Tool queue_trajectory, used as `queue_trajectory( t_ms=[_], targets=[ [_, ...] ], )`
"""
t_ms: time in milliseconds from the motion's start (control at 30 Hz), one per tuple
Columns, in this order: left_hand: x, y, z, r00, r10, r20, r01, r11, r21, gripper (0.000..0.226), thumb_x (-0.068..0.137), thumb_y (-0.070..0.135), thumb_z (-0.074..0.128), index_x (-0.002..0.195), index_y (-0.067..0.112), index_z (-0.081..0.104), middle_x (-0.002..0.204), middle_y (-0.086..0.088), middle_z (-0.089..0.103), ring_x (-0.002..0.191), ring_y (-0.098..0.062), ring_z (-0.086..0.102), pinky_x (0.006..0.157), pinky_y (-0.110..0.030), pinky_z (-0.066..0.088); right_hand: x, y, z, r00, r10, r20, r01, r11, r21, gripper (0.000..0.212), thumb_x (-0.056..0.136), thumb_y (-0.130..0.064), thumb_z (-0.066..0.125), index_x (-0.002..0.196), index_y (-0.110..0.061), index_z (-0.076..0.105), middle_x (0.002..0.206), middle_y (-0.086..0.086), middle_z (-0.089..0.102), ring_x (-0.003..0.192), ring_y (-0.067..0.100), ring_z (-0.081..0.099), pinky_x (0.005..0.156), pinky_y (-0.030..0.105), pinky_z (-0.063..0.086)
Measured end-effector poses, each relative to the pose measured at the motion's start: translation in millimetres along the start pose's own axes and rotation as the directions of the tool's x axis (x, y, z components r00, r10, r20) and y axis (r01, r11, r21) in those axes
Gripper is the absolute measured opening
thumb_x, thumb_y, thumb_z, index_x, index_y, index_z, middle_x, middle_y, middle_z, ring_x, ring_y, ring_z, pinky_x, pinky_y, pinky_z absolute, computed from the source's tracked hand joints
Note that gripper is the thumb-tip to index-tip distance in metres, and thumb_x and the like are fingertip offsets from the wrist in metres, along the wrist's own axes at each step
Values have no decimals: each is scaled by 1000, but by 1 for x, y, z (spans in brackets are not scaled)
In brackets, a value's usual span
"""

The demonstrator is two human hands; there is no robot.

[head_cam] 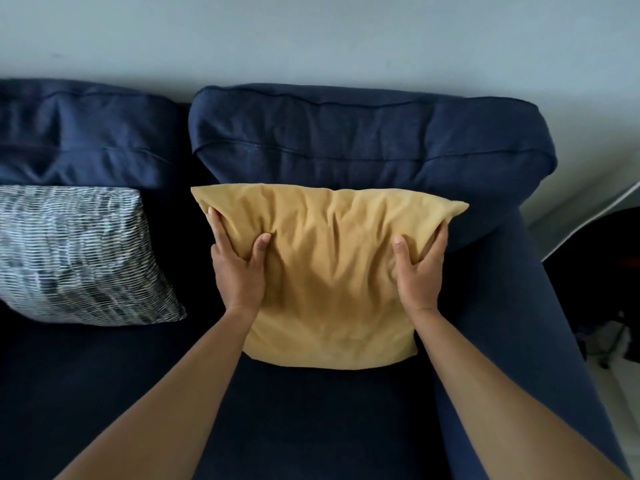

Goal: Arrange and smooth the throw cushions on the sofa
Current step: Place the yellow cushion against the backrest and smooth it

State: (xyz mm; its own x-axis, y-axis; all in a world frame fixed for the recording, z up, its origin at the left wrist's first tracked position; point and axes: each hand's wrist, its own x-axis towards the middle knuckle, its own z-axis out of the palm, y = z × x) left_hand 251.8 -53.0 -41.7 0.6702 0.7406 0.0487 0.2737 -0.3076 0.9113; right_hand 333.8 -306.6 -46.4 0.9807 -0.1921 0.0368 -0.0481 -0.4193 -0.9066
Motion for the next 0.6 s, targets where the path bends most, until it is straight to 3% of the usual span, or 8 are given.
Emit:
queue_trajectory(
  t_ms=[67, 133, 233, 333, 400, 467, 533, 600],
  targets=[
    [6, 3, -1, 998, 14, -64, -11, 999, 44, 97, 84, 75, 56, 159, 47, 2, 129, 5, 41, 116, -12, 46, 97, -33, 39, 6, -6, 1, 999, -40, -32, 41, 999, 24, 91, 89, -62, 58, 159, -29, 10, 162, -7, 27, 145, 12, 31, 118, 46, 32],
    [8, 12, 0, 982, 48, -185, -14, 983, 182, 97, 87, 80, 43, 163, 34, 2, 137, -11, 44, 126, -28, 44, 109, -48, 35, 12, -11, 0, 988, -89, -122, 79, 993, -88, 88, 90, -60, 54, 159, -24, 14, 157, -5, 32, 141, 14, 34, 115, 48, 28],
    [-1, 30, 11, 917, 326, -231, -231, 903, 362, 81, 101, 57, 43, 164, 16, 11, 165, -20, 21, 153, -37, 16, 123, -57, 10, 16, -22, 1, 916, -299, -267, 191, 911, -365, 73, 98, -50, 44, 157, -13, 21, 155, 15, 37, 142, 32, 34, 109, 55, 27],
    [-19, 30, 36, 746, 657, 113, -613, 609, 503, 62, 105, 37, 39, 161, 12, 29, 169, -15, 16, 157, -36, 7, 125, -53, -1, 2, -33, 28, 803, -596, 17, 525, 693, -495, 58, 104, -40, 34, 156, -14, 27, 161, 14, 31, 150, 29, 25, 118, 48, 16],
    [-18, 19, 49, 712, 640, 289, -673, 507, 538, 57, 105, 32, 32, 159, 11, 35, 168, -11, 21, 156, -34, 9, 125, -56, -2, -9, -29, 51, 691, -651, 313, 700, 497, -513, 54, 105, -39, 32, 155, -21, 32, 164, 8, 27, 153, 24, 19, 121, 47, 9],
    [2, 9, 52, 755, 550, 357, -638, 490, 594, 59, 105, 35, 26, 159, 12, 33, 168, -7, 23, 156, -33, 8, 124, -56, -5, -1, -19, 60, 624, -604, 495, 767, 355, -535, 54, 104, -45, 29, 156, -28, 32, 166, 4, 25, 154, 22, 17, 122, 50, 9],
    [31, -1, 47, 805, 469, 363, -578, 479, 661, 62, 106, 40, 20, 161, 15, 27, 169, -4, 21, 157, -31, 4, 124, -57, -6, 24, -6, 51, 680, -524, 512, 720, 350, -599, 55, 103, -50, 27, 156, -33, 30, 166, 1, 23, 154, 22, 15, 121, 52, 8],
    [61, -9, 36, 845, 414, 340, -517, 465, 719, 64, 106, 43, 14, 163, 15, 20, 170, -3, 15, 157, -30, -2, 124, -58, -6, 53, 10, 28, 816, -422, 395, 564, 434, -702, 56, 103, -50, 21, 157, -35, 27, 167, 0, 18, 155, 22, 10, 121, 54, 4]
  ],
)
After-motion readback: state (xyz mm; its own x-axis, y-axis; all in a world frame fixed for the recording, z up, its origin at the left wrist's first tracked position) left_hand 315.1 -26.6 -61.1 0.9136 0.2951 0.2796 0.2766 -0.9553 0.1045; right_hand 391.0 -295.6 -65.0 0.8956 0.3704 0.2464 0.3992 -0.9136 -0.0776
